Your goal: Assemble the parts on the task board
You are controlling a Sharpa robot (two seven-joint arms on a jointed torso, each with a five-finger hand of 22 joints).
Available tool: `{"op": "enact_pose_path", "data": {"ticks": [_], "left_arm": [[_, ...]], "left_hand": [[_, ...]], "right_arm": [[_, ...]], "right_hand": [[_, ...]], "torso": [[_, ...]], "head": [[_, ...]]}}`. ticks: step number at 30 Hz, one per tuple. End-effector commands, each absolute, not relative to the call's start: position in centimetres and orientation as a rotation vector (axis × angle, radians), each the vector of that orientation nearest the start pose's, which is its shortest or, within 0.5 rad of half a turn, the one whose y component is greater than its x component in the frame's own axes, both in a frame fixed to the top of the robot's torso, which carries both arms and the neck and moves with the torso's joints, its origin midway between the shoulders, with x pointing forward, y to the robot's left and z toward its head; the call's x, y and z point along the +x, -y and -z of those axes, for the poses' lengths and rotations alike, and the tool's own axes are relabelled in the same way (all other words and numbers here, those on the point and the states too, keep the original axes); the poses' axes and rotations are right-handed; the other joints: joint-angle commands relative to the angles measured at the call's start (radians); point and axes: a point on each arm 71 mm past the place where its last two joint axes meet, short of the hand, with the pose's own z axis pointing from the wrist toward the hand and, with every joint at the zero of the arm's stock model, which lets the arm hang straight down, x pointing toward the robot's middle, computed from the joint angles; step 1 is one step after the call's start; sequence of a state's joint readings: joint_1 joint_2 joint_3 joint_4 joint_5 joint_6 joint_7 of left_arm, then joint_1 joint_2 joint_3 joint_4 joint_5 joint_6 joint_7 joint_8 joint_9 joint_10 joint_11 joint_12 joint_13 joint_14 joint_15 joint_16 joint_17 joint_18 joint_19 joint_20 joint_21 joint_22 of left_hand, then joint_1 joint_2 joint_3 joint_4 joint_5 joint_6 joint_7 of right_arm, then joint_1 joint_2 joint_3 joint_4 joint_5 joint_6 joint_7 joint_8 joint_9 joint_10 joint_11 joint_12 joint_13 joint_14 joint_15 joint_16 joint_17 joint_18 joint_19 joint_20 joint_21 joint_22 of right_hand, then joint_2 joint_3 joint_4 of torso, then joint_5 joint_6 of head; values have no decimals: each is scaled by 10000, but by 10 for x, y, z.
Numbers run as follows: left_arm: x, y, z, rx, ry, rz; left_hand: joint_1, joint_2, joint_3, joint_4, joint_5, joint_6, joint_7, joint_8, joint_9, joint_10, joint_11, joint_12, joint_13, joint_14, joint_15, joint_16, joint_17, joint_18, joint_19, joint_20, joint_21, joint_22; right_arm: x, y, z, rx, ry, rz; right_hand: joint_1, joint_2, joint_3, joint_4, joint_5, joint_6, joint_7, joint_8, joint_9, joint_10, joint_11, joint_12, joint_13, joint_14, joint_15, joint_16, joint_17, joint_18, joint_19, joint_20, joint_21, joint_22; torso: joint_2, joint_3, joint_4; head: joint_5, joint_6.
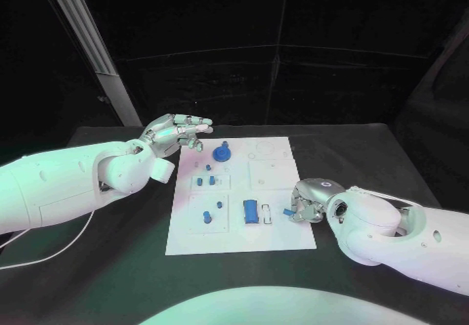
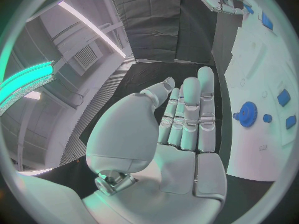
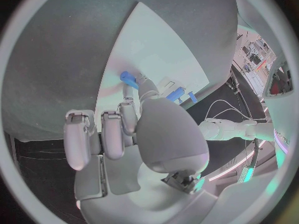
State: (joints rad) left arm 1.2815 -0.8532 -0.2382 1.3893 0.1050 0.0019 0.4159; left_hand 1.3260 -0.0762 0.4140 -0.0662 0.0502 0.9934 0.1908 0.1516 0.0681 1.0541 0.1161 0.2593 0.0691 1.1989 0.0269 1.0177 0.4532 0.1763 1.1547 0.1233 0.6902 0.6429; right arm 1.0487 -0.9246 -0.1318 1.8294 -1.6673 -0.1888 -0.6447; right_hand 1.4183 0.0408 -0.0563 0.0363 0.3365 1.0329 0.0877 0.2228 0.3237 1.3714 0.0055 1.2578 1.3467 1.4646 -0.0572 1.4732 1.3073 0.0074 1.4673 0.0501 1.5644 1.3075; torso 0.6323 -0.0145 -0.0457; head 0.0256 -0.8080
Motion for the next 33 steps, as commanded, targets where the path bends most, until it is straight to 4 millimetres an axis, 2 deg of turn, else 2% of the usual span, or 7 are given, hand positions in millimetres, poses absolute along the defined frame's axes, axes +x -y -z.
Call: {"op": "enact_pose_path", "data": {"ticks": [1,2,3,9,22,28,33], "left_arm": [[495,-245,212,-11561,-15778,16654],[495,-245,212,-11562,-15780,16653],[495,-245,212,-11563,-15782,16653],[495,-245,213,-11561,-15793,16665],[495,-244,213,-11398,-15898,16651],[495,-244,213,-11387,-15912,16656],[494,-243,213,-11384,-15932,16670]], "left_hand": [[-18,71,-64,-18,39,-41,-21,67,-5,-81,2,63,-10,-75,17,11,-17,66,-18,48,-62,-12],[-18,71,-64,-18,39,-41,-21,67,-5,-81,2,63,-10,-75,17,11,-17,66,-18,48,-62,-12],[-18,71,-64,-18,39,-41,-21,67,-5,-81,2,63,-10,-75,17,11,-17,66,-18,48,-62,-12],[-33,77,-73,-7,39,-45,-19,70,-6,-88,3,69,-11,-79,20,14,-22,66,-19,50,-68,-16],[20,94,-52,-42,43,-56,-24,73,-7,-104,-3,78,-13,-90,14,19,-31,69,-20,47,-75,-19],[20,94,-52,-42,43,-56,-24,73,-7,-104,-3,78,-13,-90,14,19,-31,69,-20,47,-75,-19],[20,94,-52,-42,43,-56,-24,73,-7,-104,-3,78,-13,-90,14,19,-31,69,-20,47,-75,-19]], "right_arm": [[379,186,270,-1627,-20310,-2474],[379,185,269,-1579,-20291,-2613],[378,185,269,-1535,-20275,-2721],[375,184,264,-923,-19948,-3510],[370,182,248,399,-18600,-4886],[368,183,249,1505,-18900,-5257],[369,184,257,2771,-19862,-5306]], "right_hand": [[649,931,712,-47,-677,-95,52,-89,14,-34,4,-60,-395,790,-58,10,1399,-74,1035,-98,64,2633],[616,936,1047,-63,-833,-149,93,-157,2,-28,38,-51,-384,792,-31,18,1410,-74,1035,-83,64,2633],[105,490,2585,-58,-1013,-9,225,-307,-6,-8,77,-16,-352,800,81,35,1435,-74,1035,37,64,2633],[-908,-437,4375,23,-1140,52,117,-442,60,98,123,97,-280,809,33,65,1479,-74,1035,23,64,2633],[-1484,-957,4791,95,-1465,241,79,-424,109,204,87,210,-207,817,12,80,1497,-74,1035,4,64,2633],[-1823,-1111,4720,239,-1164,409,7,-366,146,273,31,264,-173,828,-32,109,1532,-74,1035,-33,64,2633],[-2330,-1254,4326,529,-322,617,-94,-273,204,416,-53,411,-58,847,-98,173,1607,-74,1035,-100,64,2633]], "torso": [[0,5,-1],[-4,5,-1],[-4,4,-1],[-6,-2,5],[0,-2,6],[1,-3,5],[10,-3,7]], "head": [[7,-8],[13,-17],[13,-17],[8,4],[4,29],[6,29],[20,20]]}}
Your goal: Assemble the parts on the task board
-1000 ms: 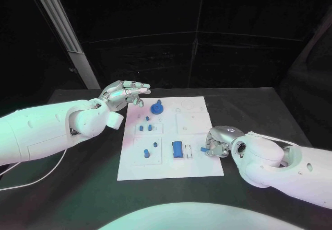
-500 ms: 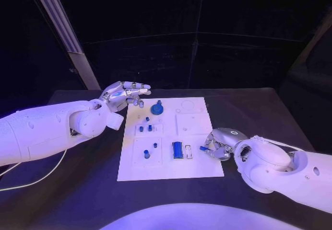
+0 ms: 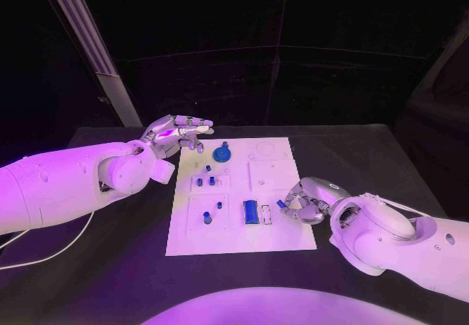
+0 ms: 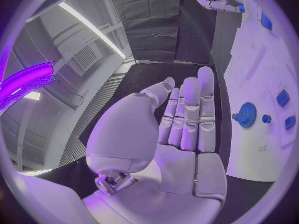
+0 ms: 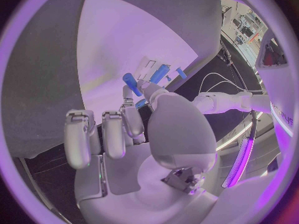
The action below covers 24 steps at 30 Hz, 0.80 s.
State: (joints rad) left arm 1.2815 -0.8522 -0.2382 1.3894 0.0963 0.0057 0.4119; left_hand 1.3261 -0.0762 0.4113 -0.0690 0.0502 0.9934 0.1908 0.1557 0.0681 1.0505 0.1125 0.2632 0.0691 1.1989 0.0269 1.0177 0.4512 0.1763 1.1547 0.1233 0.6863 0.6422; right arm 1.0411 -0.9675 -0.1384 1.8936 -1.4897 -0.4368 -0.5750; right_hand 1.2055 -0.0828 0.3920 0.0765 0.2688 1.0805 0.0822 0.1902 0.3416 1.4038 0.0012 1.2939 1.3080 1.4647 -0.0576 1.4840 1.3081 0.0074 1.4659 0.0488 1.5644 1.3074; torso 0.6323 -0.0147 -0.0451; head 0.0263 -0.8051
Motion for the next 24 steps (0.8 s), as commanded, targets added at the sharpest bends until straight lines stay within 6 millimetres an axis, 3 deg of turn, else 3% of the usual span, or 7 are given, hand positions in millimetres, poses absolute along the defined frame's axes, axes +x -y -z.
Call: {"op": "enact_pose_path", "data": {"ticks": [1,3,12,24], "left_arm": [[494,-243,213,-11383,-15935,16672],[494,-243,213,-11382,-15940,16677],[494,-242,212,-11372,-15967,16720],[493,-240,212,-11361,-15983,16764]], "left_hand": [[19,94,-24,-14,43,-56,-24,32,-7,-69,33,39,-13,-90,14,19,-11,70,-20,46,-37,-13],[19,94,-24,-14,43,-56,-24,32,-7,-69,33,39,-13,-90,14,19,-11,70,-20,46,-37,-13],[19,94,-24,-14,43,-56,-24,32,-7,-69,33,39,-13,-90,14,19,-11,70,-20,46,-37,-13],[-10,105,-40,3,38,-55,-16,43,-6,-74,42,58,-12,-98,19,28,-22,67,-20,49,-46,-18]], "right_arm": [[369,184,259,2976,-20088,-5303],[369,182,262,3293,-20475,-5297],[371,173,269,3981,-21046,-5264],[374,163,267,4223,-20505,-5621]], "right_hand": [[-286,-20,-257,182,602,169,-54,66,34,101,-24,47,326,849,-110,72,1608,-74,1049,-102,64,2634],[-391,-1,-426,254,853,210,-76,88,53,101,-44,13,297,849,-131,73,1607,-74,1049,-123,64,2634],[-842,95,-1087,619,1249,417,-183,237,149,260,-132,205,467,866,-205,135,1682,-74,1049,-187,64,2634],[-717,140,-1237,565,1438,385,-199,240,165,266,-149,214,486,864,-224,132,1677,-74,1049,-209,64,2634]], "torso": [[8,-1,3],[13,-4,8],[14,2,5],[10,13,0]], "head": [[20,-19],[14,-21],[30,-49],[62,-62]]}}
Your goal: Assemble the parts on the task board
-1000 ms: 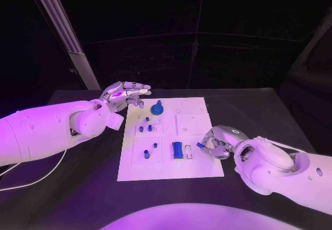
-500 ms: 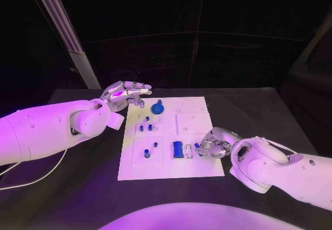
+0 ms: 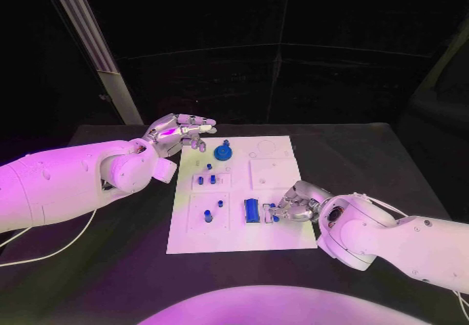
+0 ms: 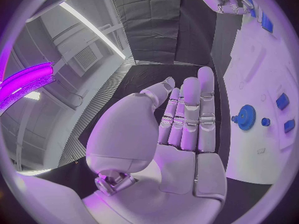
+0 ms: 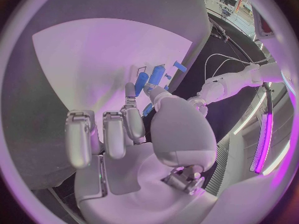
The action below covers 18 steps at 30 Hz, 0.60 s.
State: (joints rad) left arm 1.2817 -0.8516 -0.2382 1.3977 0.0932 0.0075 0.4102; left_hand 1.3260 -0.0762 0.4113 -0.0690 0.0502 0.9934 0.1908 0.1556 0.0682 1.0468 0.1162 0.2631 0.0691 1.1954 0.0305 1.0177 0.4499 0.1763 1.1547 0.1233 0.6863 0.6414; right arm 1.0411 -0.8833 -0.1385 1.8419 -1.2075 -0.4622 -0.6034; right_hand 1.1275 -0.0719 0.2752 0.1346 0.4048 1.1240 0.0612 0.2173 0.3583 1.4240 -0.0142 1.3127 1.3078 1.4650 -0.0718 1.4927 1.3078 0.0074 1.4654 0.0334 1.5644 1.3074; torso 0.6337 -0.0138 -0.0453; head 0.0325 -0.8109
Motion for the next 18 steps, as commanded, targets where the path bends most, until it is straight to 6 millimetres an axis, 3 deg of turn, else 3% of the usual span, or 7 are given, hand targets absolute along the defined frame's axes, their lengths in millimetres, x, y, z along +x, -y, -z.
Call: {"op": "enact_pose_path", "data": {"ticks": [1,18], "left_arm": [[493,-240,212,-11362,-15983,16764],[493,-240,212,-11363,-16018,16780]], "left_hand": [[-10,105,-40,3,38,-55,-15,43,-7,-37,5,58,-12,-63,-16,28,-9,67,-20,49,-46,-9],[-10,105,-40,3,38,-55,-15,43,-7,-37,5,58,-12,-63,-16,28,-9,67,-20,49,-46,-9]], "right_arm": [[374,162,267,4199,-20479,-5656],[376,156,272,3630,-21045,-5419]], "right_hand": [[64,31,-70,-18,80,-50,11,-30,-1,64,5,25,488,861,-82,45,1679,-74,1054,-55,64,2634],[149,34,-155,-71,126,-74,15,-29,10,32,5,-26,454,856,-86,31,1660,-74,1054,-64,64,2634]], "torso": [[-4,4,5],[1,0,8]], "head": [[3,-5],[42,-33]]}}
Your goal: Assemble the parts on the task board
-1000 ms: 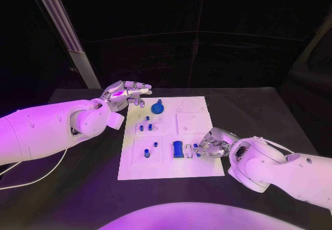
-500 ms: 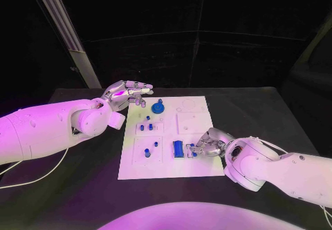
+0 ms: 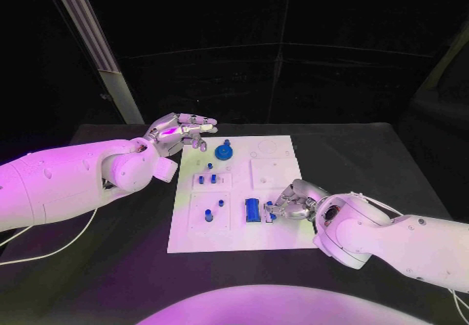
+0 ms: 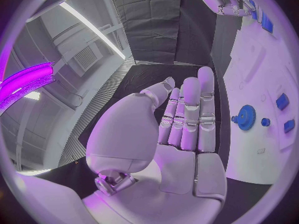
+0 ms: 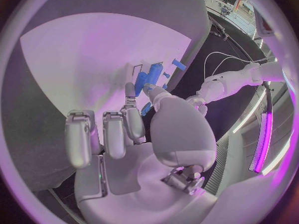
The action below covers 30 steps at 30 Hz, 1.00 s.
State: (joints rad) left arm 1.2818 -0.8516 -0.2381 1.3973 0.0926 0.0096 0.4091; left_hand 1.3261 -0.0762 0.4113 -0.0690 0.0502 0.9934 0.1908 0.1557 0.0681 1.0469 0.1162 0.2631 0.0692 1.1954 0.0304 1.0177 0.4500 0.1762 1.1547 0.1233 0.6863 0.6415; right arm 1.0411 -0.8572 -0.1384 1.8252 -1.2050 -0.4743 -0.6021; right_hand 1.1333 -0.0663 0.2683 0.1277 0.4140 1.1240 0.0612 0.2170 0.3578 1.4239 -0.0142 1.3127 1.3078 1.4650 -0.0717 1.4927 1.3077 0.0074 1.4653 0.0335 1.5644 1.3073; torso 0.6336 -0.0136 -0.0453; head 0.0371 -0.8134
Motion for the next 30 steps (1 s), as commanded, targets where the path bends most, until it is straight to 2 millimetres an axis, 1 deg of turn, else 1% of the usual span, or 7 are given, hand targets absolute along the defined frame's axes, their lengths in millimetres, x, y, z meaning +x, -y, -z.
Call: {"op": "enact_pose_path", "data": {"ticks": [1,15,19,23,25,28,30], "left_arm": [[493,-240,212,-11363,-16024,16784],[493,-239,212,-11343,-16074,16847],[494,-238,212,-11339,-16082,16857],[494,-239,212,-11343,-16085,16846],[494,-239,212,-11344,-16081,16840],[494,-239,212,-11346,-16083,16840],[494,-239,212,-11346,-16086,16842]], "left_hand": [[-10,105,-41,2,38,-55,-16,43,-6,-38,5,59,-13,-63,-16,28,-10,67,-20,49,-46,-11],[-44,109,-59,23,38,-59,-16,48,-6,-46,7,69,-13,-68,-11,34,-17,66,-21,52,-54,-15],[-44,109,-59,23,38,-59,-16,48,-6,-46,7,69,-13,-68,-11,34,-17,66,-21,52,-54,-15],[-58,109,-68,31,37,-62,-15,49,-7,-50,8,72,-13,-71,-10,36,-20,65,-21,54,-57,-17],[-60,109,-69,33,37,-62,-15,49,-7,-50,8,73,-14,-71,-9,36,-20,65,-21,54,-58,-17],[-60,109,-69,33,37,-62,-15,49,-7,-50,8,73,-14,-71,-9,36,-20,65,-21,54,-58,-17],[-60,109,-69,33,37,-62,-15,49,-7,-50,8,73,-14,-71,-9,36,-20,65,-21,54,-58,-17]], "right_arm": [[376,156,273,3590,-21128,-5354],[376,152,275,3236,-21436,-5184],[376,151,274,3170,-21368,-5253],[376,150,274,3117,-21254,-5279],[376,150,273,3097,-21219,-5277],[377,151,273,3064,-21176,-5265],[377,151,273,3030,-21140,-5252]], "right_hand": [[92,-23,-85,-2,33,-74,14,-26,16,33,5,-26,454,856,-87,30,1661,-74,1055,-66,64,2635],[57,2,-169,36,19,-79,26,-22,24,24,17,-38,451,853,-80,21,1649,-74,1055,-63,64,2635],[57,2,-169,36,19,-79,26,-22,24,24,17,-38,451,853,-80,21,1649,-74,1055,-63,64,2635],[55,2,-185,38,12,-73,23,-16,27,32,17,-23,464,852,-79,18,1646,-74,1055,-63,64,2635],[56,0,-199,39,6,-66,20,-11,31,34,16,-18,469,852,-79,19,1647,-74,1055,-63,64,2635],[19,-17,-293,67,-48,-55,21,5,44,31,15,-26,467,852,-77,20,1650,-74,1055,-62,64,2635],[-95,-47,-463,156,-220,-57,27,14,54,26,21,-37,462,850,-70,14,1642,-74,1055,-57,64,2635]], "torso": [[1,-4,10],[-8,1,-17],[-4,1,-6],[-1,5,-5],[-4,-1,-4],[1,-1,-6],[3,0,-6]], "head": [[-8,-10],[26,15],[10,44],[21,40],[19,45],[31,55],[32,53]]}}
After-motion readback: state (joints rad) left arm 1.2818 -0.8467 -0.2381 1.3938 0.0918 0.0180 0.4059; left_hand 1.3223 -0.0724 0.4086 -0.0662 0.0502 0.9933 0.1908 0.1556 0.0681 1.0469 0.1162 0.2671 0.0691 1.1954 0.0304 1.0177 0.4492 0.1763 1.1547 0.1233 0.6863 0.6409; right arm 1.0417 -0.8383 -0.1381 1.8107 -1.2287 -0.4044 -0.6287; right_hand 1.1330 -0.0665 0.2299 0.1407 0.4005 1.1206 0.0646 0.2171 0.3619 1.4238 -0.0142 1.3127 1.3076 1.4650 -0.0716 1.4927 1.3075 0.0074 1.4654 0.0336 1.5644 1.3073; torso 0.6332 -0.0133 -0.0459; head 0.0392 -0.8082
